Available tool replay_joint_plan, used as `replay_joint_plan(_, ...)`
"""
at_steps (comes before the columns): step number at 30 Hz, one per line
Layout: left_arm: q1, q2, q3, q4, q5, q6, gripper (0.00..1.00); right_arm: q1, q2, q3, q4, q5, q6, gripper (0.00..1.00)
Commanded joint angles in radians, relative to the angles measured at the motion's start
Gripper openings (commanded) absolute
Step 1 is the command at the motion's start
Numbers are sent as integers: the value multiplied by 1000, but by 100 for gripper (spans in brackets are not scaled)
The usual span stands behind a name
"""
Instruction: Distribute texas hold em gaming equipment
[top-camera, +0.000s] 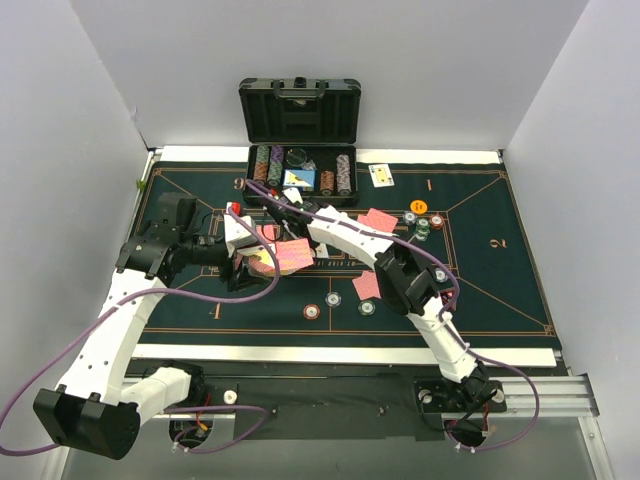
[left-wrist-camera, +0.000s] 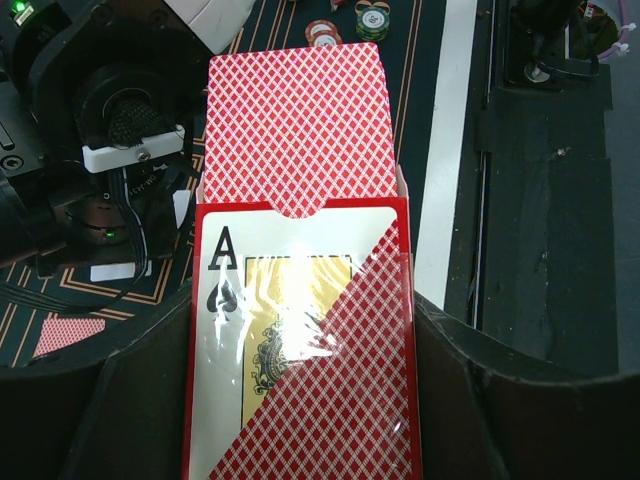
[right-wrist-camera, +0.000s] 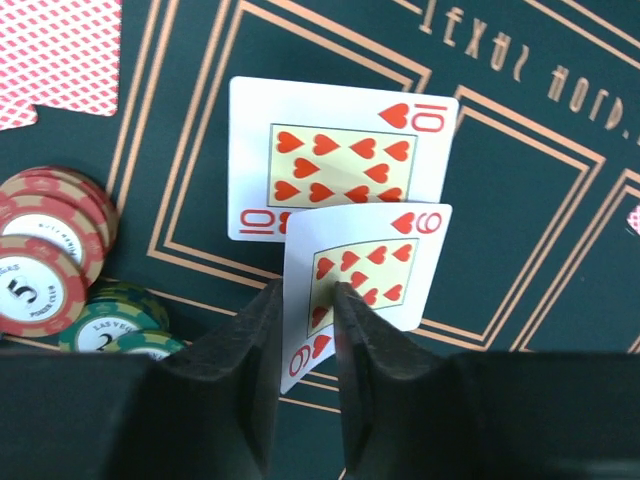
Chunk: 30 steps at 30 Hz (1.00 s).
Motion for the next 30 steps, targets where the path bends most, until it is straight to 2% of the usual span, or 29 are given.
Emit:
replay_joint_plan(1, 5, -26, 18, 20, 39, 10, 2, -15, 20, -6, 17, -89, 33, 27)
replay_joint_plan(4, 5, -27, 15, 23, 39, 9, 2, -26, 22, -9, 28, -112, 35, 46)
replay_joint_plan(8, 4, -26, 17, 23, 39, 9, 2, -55, 2, -33, 46, -157, 56, 53)
replay_joint_plan(13, 5, -26, 18, 23, 41, 9, 2, -78, -81, -98, 103, -244, 99, 55)
replay_joint_plan(16, 4, -27, 15, 22, 39, 9, 2, -105, -189, -151, 143, -373, 144, 55)
replay_joint_plan(20, 5, -30, 12, 17, 36, 10, 2, -164, -389, -248, 242, -503, 230, 64)
replay_joint_plan(26, 10, -39, 6, 14, 38, 12, 2, -248, -644, -348, 304, -623, 329, 69)
replay_joint_plan(29, 10, -39, 8, 12, 38, 9, 2, -292, -763, -471, 379, -730, 420, 78)
replay_joint_plan(30, 10, -39, 8, 11, 38, 7, 2, -306, -794, -502, 435, -756, 485, 88)
